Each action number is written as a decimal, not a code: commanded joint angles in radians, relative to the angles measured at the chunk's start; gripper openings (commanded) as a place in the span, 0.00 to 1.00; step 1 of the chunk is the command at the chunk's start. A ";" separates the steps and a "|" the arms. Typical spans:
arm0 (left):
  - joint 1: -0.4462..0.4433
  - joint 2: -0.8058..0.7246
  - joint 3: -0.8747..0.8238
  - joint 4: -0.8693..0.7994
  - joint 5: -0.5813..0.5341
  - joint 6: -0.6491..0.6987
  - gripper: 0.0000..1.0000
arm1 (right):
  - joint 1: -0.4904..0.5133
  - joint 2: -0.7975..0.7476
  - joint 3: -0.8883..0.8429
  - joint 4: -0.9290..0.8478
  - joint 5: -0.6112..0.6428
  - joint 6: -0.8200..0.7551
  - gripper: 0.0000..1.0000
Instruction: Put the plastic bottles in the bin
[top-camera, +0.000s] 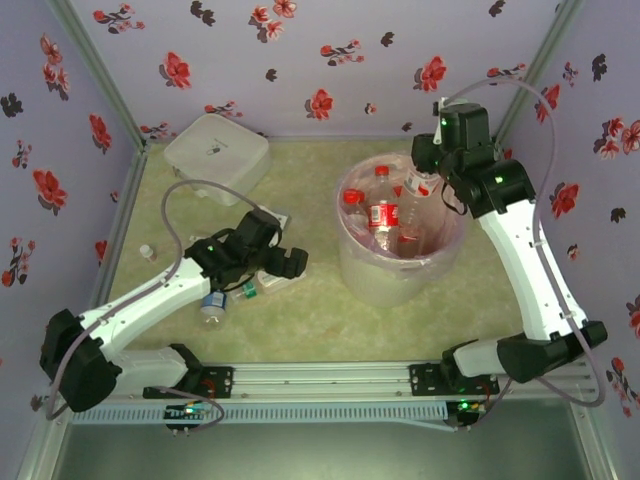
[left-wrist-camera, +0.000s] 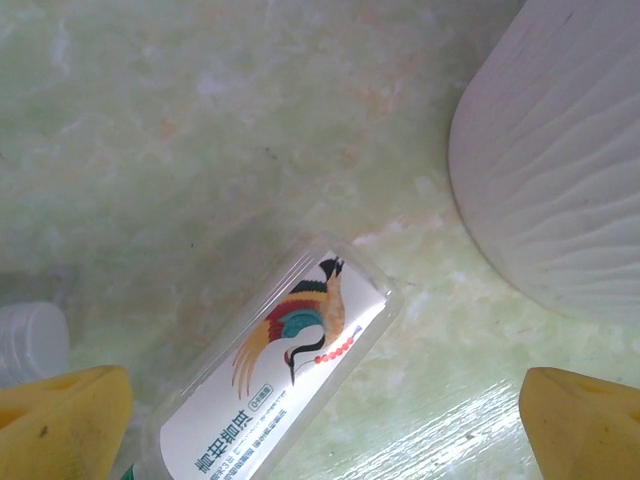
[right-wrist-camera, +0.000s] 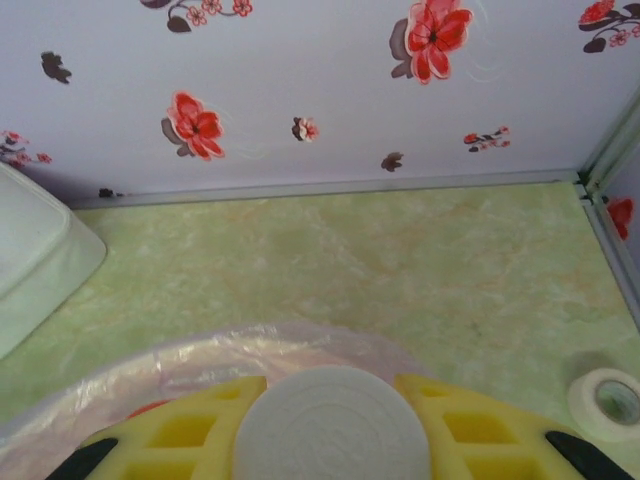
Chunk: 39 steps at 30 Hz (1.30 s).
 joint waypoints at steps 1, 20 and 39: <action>0.008 0.020 -0.034 -0.003 -0.019 0.000 1.00 | 0.000 0.078 -0.103 -0.160 -0.132 0.064 0.00; 0.008 0.049 -0.060 0.085 -0.021 0.015 1.00 | 0.001 -0.188 0.014 -0.043 -0.280 0.055 0.00; 0.010 0.063 -0.075 0.085 -0.033 -0.011 1.00 | 0.030 0.022 -0.178 -0.097 -0.285 0.065 0.00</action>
